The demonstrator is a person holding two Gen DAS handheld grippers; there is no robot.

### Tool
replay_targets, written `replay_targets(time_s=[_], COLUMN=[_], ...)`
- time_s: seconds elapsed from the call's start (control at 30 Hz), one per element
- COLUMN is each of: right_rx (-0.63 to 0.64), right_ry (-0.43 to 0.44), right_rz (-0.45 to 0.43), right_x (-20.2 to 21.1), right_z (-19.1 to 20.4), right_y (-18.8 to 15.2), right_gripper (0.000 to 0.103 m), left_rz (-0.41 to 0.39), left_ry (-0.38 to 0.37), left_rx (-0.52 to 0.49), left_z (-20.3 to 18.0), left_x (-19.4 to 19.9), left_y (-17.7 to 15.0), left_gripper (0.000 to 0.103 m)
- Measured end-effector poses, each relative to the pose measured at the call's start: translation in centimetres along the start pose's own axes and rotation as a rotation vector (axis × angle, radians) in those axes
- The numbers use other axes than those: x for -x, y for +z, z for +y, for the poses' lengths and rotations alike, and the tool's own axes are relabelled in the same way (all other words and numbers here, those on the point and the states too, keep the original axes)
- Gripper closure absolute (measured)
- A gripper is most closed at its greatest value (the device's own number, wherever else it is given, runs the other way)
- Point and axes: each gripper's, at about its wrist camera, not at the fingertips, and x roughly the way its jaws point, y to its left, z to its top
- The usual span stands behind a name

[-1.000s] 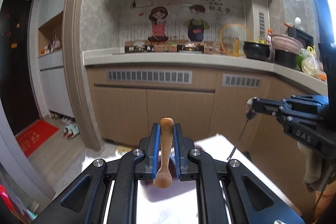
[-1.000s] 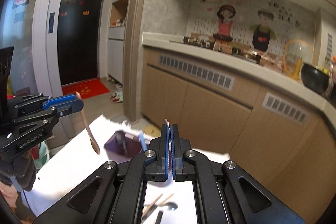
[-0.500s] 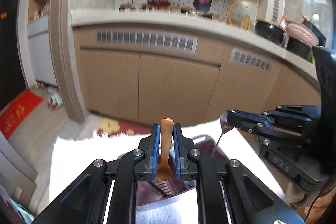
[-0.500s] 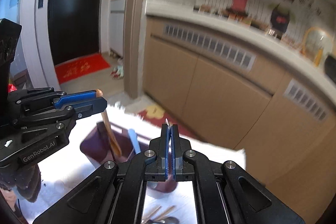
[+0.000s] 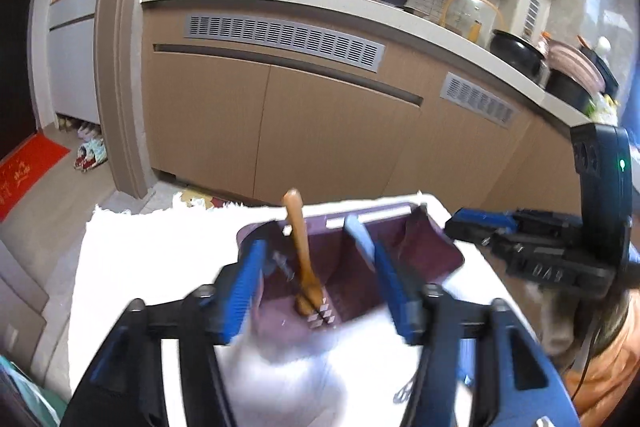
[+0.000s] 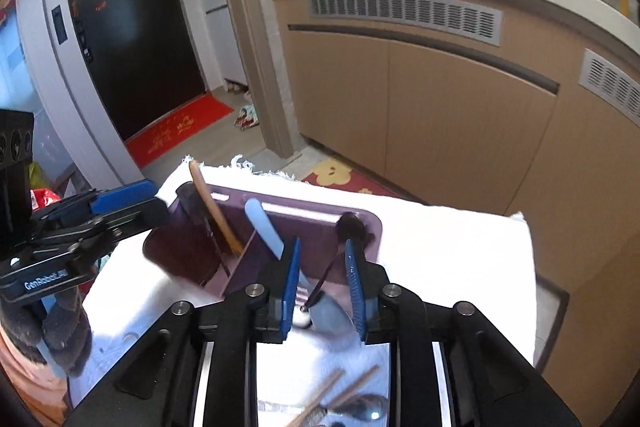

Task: Organize utensils
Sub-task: 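Drop the wooden spoon and the teaspoon into the caddy, opening both tools, then withdraw both tools and move the right tool toward the dark-handled spoons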

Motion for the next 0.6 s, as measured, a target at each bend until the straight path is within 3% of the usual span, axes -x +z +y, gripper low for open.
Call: replay_targets(time_s=[0.13, 0.4, 0.6], right_rx=[-0.001, 0.044, 0.025], right_ry=[-0.022, -0.02, -0.013], right_rz=[0.003, 0.118, 0.16], right_x=[1.5, 2.3, 3.2], right_z=[0.5, 2.3, 2.3], right_y=[-3.1, -11.0, -14.6], right_gripper=[0.048, 0.047, 0.047], left_rz=[0.083, 0.282, 0.354], left_ry=[0.021, 0.082, 0.097], left_rx=[-0.066, -0.067, -0.021], left_z=[0.5, 2.5, 3.2], left_x=[1.2, 2.7, 2.7], left_y=[-2.9, -10.2, -13.9], left_gripper=[0.044, 0.043, 0.043])
